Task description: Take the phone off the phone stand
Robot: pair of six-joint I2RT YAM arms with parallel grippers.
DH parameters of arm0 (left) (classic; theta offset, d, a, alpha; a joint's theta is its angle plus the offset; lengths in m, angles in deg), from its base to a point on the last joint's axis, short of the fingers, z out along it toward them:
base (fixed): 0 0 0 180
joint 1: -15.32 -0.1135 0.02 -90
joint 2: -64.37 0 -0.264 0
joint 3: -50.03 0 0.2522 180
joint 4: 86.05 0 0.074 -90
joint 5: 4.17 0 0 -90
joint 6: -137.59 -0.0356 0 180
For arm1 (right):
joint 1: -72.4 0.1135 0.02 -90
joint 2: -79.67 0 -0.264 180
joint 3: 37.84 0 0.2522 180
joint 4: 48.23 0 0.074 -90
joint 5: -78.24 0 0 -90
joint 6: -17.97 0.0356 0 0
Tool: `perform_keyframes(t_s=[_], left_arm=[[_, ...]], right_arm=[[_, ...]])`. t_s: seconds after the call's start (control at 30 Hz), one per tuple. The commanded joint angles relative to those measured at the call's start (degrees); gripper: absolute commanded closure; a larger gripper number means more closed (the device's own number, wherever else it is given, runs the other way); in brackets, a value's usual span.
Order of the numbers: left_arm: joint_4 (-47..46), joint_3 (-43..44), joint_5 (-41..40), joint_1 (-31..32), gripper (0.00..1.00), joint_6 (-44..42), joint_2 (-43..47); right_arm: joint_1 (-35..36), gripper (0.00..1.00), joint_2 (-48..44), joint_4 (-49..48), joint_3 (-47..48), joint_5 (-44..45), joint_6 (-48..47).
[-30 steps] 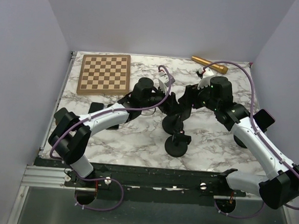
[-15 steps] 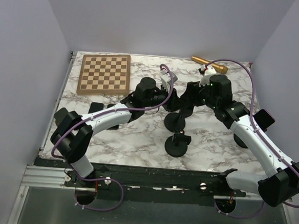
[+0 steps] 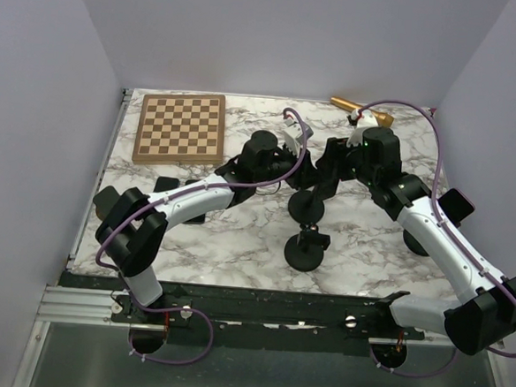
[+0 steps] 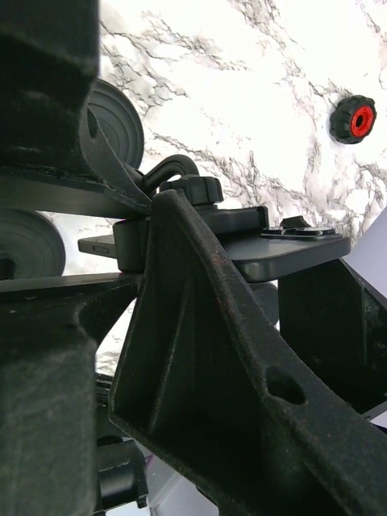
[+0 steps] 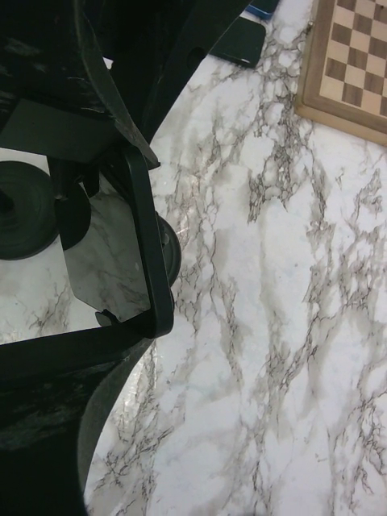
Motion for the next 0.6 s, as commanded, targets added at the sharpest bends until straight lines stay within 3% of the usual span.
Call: perform_keyframes(t_s=[0.0,0.2,0.57], left_arm=[[-3.5,3.0,-2.2,1.0,0.63,0.9,-0.9],[-3.4,4.0,-2.2,1.3,0.54,1.5,-1.6],[-4.0,3.9,-4.2,1.3,0.58,1.9,-1.0]], right_arm=[[1.0,0.99,0.4,-1.7,2.4,-2.4,0.7],[1.0,0.99,0.7,-1.6,2.1,-2.3,0.1],[1.0,0.99,1.2,-1.4,2.3,-2.2,-0.4]])
